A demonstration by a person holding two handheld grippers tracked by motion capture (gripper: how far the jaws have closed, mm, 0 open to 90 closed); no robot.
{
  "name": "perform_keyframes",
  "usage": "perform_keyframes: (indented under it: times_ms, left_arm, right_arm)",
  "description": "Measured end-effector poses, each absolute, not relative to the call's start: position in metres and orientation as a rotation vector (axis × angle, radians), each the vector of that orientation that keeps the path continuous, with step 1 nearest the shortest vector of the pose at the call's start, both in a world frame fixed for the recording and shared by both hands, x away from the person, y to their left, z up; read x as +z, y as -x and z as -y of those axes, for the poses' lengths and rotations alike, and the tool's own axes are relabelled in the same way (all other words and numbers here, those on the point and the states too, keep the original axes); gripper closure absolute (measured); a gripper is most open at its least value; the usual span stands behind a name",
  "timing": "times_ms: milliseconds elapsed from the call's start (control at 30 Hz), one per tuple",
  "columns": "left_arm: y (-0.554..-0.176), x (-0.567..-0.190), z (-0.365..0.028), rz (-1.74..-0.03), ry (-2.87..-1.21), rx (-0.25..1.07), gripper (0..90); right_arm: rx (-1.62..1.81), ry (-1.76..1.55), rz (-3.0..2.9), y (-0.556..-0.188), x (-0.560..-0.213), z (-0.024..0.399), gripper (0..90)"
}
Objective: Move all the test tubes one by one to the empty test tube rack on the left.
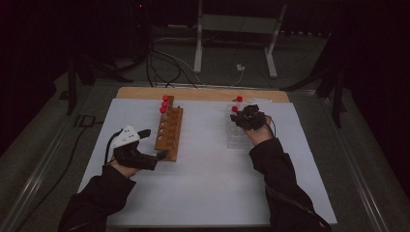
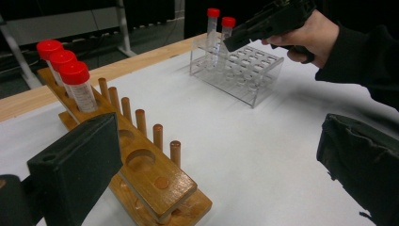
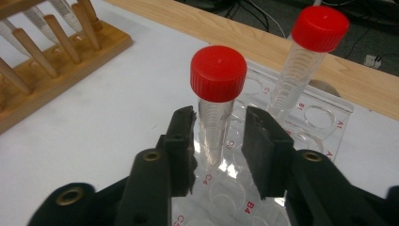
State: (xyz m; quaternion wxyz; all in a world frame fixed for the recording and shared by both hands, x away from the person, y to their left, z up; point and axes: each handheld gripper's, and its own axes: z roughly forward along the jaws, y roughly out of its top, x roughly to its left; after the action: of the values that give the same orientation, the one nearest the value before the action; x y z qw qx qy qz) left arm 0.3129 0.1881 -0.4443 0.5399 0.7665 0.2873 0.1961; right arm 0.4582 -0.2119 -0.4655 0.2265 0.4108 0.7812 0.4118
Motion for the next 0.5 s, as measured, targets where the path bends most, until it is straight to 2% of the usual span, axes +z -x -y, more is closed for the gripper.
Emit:
perform_keyframes:
  times_ms: [167,500]
  left_arm:
    - [-0.3132,-0.4439,-0.1895,-0.684,-1.818,0.461,1.3]
    - [-0.3143,-0.4456,-0.1888,-0.687,-1.826,0.456,1.3]
  right_arm:
    - [1.144,-1.132,-2.162,-0.4597,-0.4676,0.2108,73.9]
    - [1.136,-1.122,-2.150,-0.4572,-0.4617,0.2099,75.0]
